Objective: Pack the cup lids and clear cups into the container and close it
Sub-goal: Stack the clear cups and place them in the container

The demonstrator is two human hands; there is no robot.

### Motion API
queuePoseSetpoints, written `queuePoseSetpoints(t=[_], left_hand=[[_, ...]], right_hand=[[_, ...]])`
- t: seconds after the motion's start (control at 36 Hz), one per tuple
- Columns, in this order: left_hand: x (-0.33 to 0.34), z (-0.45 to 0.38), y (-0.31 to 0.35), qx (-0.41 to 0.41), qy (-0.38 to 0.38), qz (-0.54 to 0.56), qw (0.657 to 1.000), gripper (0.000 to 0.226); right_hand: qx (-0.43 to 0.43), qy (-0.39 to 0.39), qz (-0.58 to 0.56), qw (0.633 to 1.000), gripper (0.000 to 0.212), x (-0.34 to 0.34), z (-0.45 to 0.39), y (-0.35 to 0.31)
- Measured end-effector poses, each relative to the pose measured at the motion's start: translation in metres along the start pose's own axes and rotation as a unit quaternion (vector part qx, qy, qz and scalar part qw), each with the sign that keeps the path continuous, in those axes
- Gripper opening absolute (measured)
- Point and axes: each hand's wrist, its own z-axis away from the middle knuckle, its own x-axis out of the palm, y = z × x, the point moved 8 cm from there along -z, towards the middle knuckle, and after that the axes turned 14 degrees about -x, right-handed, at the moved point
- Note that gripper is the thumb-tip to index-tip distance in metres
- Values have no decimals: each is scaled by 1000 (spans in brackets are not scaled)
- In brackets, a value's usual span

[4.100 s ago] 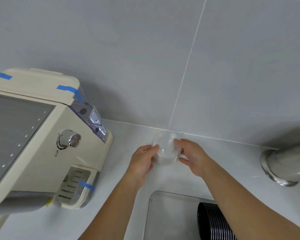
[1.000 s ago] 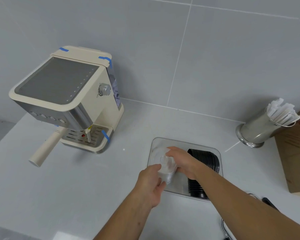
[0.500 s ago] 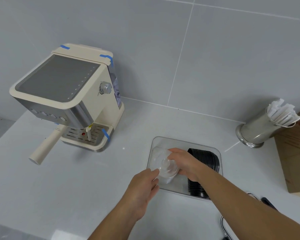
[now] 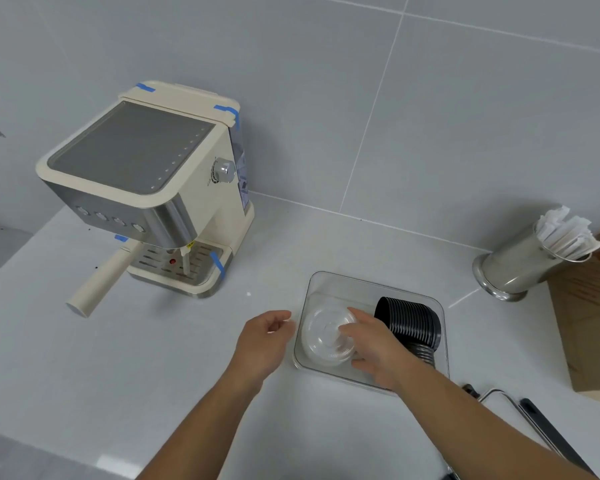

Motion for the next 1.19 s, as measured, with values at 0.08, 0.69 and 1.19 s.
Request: queuePoseSetpoints(t=[0.08, 0.69, 1.19], left_hand=[[6, -8, -5, -3, -21, -23, 1000, 29], [16, -15, -10, 63, -48, -47, 996, 41], [14, -16, -12, 63, -48, -44, 996, 35]], right_hand=[[13, -6, -13, 1000, 36, 4, -3, 7], [1, 44, -56, 997, 50, 6, -16, 15], [-36, 59, -9, 998, 40, 1, -28, 5]])
